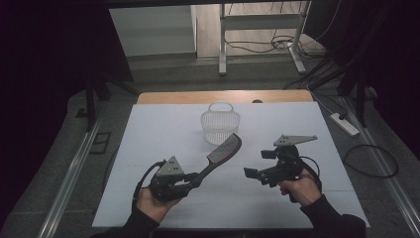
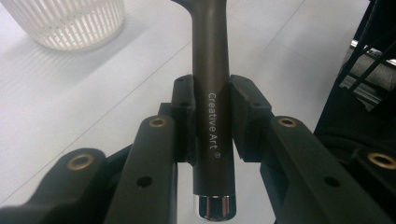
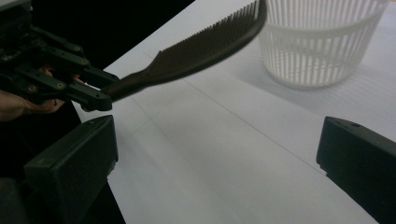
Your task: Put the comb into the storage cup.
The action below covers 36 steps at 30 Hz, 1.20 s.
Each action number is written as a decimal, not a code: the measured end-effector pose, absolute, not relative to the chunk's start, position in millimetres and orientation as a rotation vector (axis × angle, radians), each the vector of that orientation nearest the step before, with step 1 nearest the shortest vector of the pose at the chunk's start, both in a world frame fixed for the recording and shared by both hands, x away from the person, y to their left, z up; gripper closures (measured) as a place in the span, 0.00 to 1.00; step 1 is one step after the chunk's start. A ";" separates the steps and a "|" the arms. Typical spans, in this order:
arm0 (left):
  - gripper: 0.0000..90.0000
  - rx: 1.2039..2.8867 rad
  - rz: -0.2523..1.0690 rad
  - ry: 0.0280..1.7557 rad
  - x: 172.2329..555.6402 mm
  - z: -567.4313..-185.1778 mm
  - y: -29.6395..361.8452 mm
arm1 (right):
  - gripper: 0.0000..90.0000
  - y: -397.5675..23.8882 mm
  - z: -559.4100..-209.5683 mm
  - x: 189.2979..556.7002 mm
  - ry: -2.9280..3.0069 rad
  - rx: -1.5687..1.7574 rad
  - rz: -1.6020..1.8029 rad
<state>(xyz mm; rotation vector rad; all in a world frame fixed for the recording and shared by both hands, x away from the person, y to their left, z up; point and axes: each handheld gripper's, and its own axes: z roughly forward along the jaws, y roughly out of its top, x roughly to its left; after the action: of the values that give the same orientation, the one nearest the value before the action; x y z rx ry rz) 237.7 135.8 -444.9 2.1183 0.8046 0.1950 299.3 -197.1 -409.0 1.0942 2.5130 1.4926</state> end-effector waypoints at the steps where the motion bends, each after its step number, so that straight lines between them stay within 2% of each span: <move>1: 0.81 2.119 0.196 0.802 237.9 -445.0 135.5 | 0.00 -195.2 -408.9 300.6 2.516 1.102 1.498; 36: 0.81 2.088 0.231 0.755 241.4 -445.2 126.1 | 0.00 -154.9 -415.0 345.8 2.640 1.327 1.568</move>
<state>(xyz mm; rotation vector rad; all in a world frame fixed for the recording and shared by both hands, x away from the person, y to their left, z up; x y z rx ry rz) 241.4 126.1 -445.2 2.0876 0.7554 0.2306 345.8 -154.9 -415.0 1.3274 2.6403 1.5678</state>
